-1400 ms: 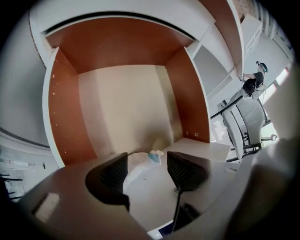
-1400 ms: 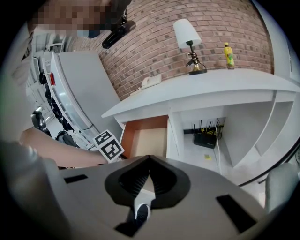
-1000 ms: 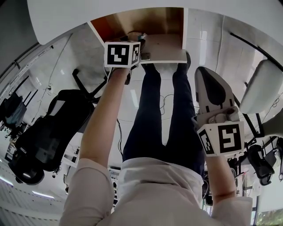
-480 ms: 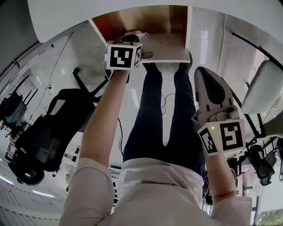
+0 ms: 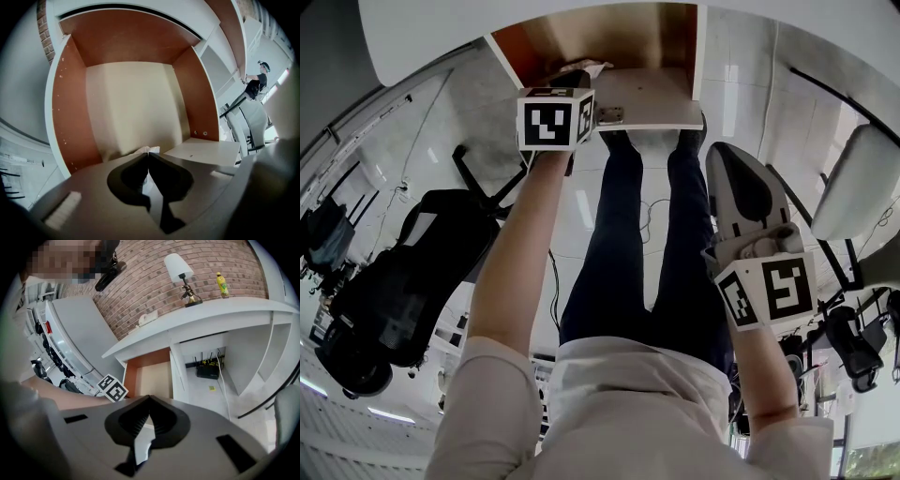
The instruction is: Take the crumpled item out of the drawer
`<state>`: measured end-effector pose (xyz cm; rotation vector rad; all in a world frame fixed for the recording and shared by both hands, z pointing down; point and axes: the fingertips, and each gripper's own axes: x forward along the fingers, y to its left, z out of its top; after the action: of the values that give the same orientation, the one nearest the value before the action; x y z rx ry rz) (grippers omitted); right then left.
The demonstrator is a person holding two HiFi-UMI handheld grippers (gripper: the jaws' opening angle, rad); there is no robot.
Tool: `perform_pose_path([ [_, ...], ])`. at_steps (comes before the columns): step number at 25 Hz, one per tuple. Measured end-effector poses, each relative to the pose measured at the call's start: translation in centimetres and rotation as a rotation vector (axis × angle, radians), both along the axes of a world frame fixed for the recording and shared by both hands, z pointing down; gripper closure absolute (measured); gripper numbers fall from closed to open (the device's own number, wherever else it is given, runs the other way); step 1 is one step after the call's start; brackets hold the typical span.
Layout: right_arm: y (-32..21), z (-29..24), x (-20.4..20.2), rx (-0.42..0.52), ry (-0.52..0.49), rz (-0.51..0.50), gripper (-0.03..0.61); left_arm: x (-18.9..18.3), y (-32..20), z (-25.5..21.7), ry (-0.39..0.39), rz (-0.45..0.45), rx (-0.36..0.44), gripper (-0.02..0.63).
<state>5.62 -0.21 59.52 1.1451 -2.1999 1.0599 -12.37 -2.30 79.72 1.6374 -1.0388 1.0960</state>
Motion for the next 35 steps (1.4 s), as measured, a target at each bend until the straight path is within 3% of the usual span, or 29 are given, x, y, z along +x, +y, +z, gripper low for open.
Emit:
perform_pose_path([
  [16, 1.6, -0.3, -0.8, 0.005, -0.002, -0.001, 0.569, -0.6, -0.3, -6.3, 0.056, -0.128, 0.244, 0.596],
  [25, 2.4, 0.3, -0.2, 0.015, 0.033, 0.010, 0.569, 0.1, 0.4, -12.5, 0.056, -0.025, 0.482, 0.595],
  [29, 3.0, 0.4, -0.2, 0.011, 0.042, 0.002, 0.569, 1.0, 1.6, -16.0, 0.127, -0.050, 0.576, 0.595],
  [35, 3.0, 0.2, -0.5, 0.015, 0.043, -0.001, 0.569, 1.1, 4.0, -19.9, 0.140, -0.118, 0.646, 0.595],
])
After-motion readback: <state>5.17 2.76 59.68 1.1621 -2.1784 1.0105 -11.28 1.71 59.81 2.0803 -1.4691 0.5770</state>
